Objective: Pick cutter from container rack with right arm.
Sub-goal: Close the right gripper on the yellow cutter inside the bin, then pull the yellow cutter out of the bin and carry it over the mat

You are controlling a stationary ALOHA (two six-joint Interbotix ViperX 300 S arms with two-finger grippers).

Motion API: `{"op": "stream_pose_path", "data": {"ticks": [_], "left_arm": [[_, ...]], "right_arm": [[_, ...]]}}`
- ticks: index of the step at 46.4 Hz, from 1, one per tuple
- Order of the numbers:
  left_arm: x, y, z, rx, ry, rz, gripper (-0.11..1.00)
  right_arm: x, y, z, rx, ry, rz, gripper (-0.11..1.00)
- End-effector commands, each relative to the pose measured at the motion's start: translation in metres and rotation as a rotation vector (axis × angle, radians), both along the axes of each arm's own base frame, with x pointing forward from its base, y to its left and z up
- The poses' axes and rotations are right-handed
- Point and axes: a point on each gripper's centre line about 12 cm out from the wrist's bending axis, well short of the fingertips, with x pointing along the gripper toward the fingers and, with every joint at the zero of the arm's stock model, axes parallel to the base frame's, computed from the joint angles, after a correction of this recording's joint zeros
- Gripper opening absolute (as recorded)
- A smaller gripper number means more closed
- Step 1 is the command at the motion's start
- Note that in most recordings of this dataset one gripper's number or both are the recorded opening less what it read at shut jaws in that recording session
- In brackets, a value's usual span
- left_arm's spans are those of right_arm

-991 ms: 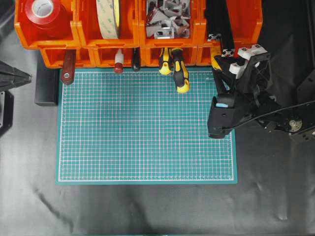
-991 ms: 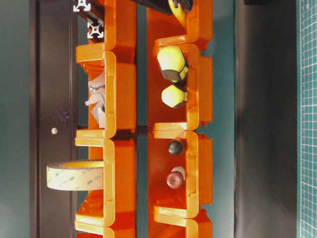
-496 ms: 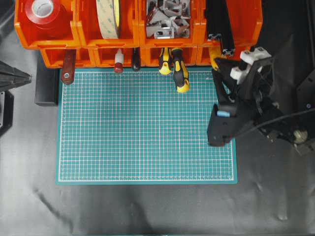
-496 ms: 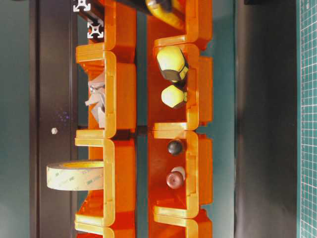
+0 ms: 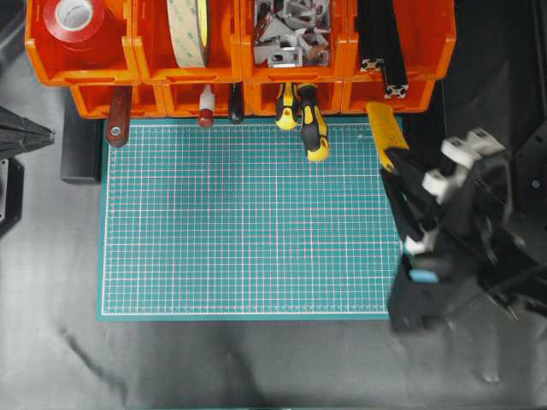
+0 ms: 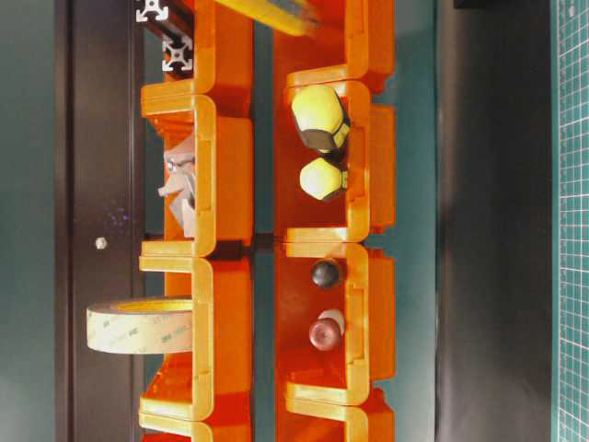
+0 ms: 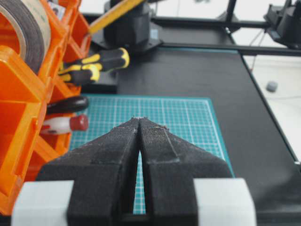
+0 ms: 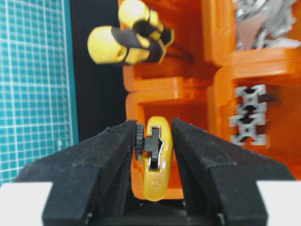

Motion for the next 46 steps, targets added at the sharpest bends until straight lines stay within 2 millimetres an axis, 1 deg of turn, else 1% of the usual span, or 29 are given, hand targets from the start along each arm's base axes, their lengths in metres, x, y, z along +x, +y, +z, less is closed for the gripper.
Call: {"op": "stream_pose_path", "data": {"ticks": [1,7,9,13,16,20,24,26,33,35,40,43,46], "left_arm": [[0.001,0.0,0.004,0.001,-0.011,0.0,0.01],[0.0,0.0,0.006,0.0,-0.018,0.0,0.01],[-0.001,0.0,0.007,-0.002,-0.021,0.0,0.01],[-0.003,0.0,0.011,-0.004,-0.04,0.0,0.01],[-0.006,0.0,0.014,-0.003,-0.054,0.0,0.01],[-0.007,0.001,0.015,-0.003,-0.051,0.004,0.01],[-0.008,0.001,0.015,-0.004,-0.041,0.003,0.01],[-0.008,0.0,0.014,-0.004,-0.04,0.002,0.01],[-0.009,0.0,0.017,-0.007,-0.049,-0.001,0.01],[-0.009,0.0,0.017,-0.012,-0.049,-0.003,0.01],[-0.01,-0.001,0.017,-0.038,-0.051,-0.002,0.01],[-0.01,-0.001,0.017,-0.057,-0.051,-0.001,0.01],[-0.01,-0.001,0.018,-0.06,-0.054,-0.002,0.01]], "right_arm": [[-0.002,0.02,0.031,0.016,-0.041,0.009,0.27],[0.0,0.049,0.053,0.007,-0.035,0.054,0.27],[0.001,0.062,0.06,0.0,-0.026,0.076,0.27],[0.006,0.084,0.06,-0.014,-0.008,0.113,0.27],[0.012,0.1,0.057,-0.018,-0.003,0.138,0.27],[0.02,0.116,0.049,-0.018,-0.002,0.171,0.27],[0.027,0.127,0.037,-0.025,0.008,0.205,0.27],[0.032,0.132,0.028,-0.029,0.015,0.234,0.27],[0.046,0.139,-0.005,-0.035,0.046,0.325,0.27],[0.051,0.139,-0.017,-0.04,0.06,0.357,0.27],[0.057,0.135,-0.039,-0.031,0.082,0.426,0.27],[0.06,0.129,-0.056,-0.024,0.103,0.47,0.27],[0.064,0.122,-0.069,-0.022,0.114,0.509,0.27]]}}
